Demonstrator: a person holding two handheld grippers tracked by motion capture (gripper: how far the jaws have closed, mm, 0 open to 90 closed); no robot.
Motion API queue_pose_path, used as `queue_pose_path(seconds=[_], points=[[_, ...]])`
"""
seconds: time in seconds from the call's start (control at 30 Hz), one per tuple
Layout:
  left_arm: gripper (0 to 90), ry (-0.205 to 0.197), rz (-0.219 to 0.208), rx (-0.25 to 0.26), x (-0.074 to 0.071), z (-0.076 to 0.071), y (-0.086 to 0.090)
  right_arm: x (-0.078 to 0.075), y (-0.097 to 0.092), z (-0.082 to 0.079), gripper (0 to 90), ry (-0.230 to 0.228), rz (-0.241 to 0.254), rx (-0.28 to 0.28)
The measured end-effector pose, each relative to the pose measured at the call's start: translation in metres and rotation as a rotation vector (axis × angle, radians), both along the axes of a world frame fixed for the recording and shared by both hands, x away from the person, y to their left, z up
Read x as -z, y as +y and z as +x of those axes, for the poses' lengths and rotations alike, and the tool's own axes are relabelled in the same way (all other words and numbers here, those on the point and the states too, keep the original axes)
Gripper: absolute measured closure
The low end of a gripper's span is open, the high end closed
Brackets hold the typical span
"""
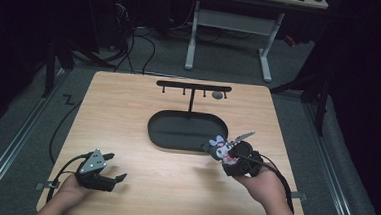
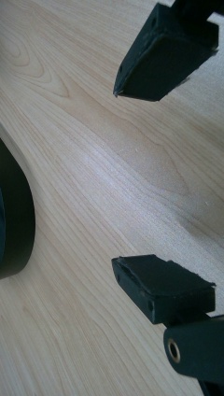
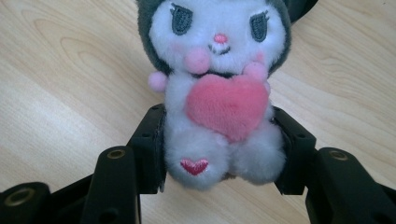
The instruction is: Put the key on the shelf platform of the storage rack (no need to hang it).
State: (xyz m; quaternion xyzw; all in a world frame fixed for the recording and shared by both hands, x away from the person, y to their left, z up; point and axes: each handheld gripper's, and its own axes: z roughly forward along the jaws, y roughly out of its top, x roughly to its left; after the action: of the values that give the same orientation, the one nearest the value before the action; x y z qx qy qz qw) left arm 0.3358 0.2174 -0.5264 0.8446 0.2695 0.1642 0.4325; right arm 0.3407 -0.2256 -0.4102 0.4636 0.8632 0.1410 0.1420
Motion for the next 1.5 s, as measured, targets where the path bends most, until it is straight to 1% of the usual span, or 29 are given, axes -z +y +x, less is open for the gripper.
queue_pose_path(seconds=[0.3, 0.33, 0.5, 0.77, 0.87, 1.07, 1.3, 1.33, 1.4, 1.5], points=[[15.5, 0.0, -0.001, 0.001, 0.0, 0.0, 0.0, -0.004, 0.005, 0.012, 47.1, -0.019, 0.003, 0.012], [15.5, 0.0, -0.001, 0.001, 0.0, 0.0, 0.0, -0.004, 0.007, 0.013, 47.1, -0.02, 0.003, 0.021], [15.5, -0.001, 0.0, 0.001, 0.0, 0.0, 0.0, -0.001, 0.011, 0.021, 47.1, -0.025, 0.007, 0.02], [15.5, -0.002, -0.001, 0.002, 0.0, 0.0, 0.0, 0.004, 0.02, 0.035, 47.1, -0.025, 0.011, 0.033], [15.5, -0.003, -0.002, 0.002, 0.0, 0.0, 0.0, 0.005, 0.022, 0.04, 47.1, -0.028, 0.005, 0.027], [15.5, -0.002, -0.003, 0.003, 0.0, 0.0, 0.0, 0.008, 0.027, 0.049, 47.1, -0.03, 0.011, 0.042], [15.5, -0.002, -0.003, 0.003, 0.0, 0.0, 0.0, 0.014, 0.033, 0.061, 47.1, -0.026, 0.016, 0.034], [15.5, -0.002, -0.004, 0.003, 0.0, 0.0, 0.0, 0.014, 0.034, 0.062, 47.1, -0.024, 0.018, 0.042], [15.5, -0.002, -0.004, 0.003, 0.0, -0.001, 0.0, 0.016, 0.035, 0.066, 47.1, -0.031, 0.018, 0.041], [15.5, -0.002, -0.005, 0.004, 0.0, 0.0, 0.0, 0.018, 0.038, 0.07, 47.1, -0.028, 0.022, 0.049]])
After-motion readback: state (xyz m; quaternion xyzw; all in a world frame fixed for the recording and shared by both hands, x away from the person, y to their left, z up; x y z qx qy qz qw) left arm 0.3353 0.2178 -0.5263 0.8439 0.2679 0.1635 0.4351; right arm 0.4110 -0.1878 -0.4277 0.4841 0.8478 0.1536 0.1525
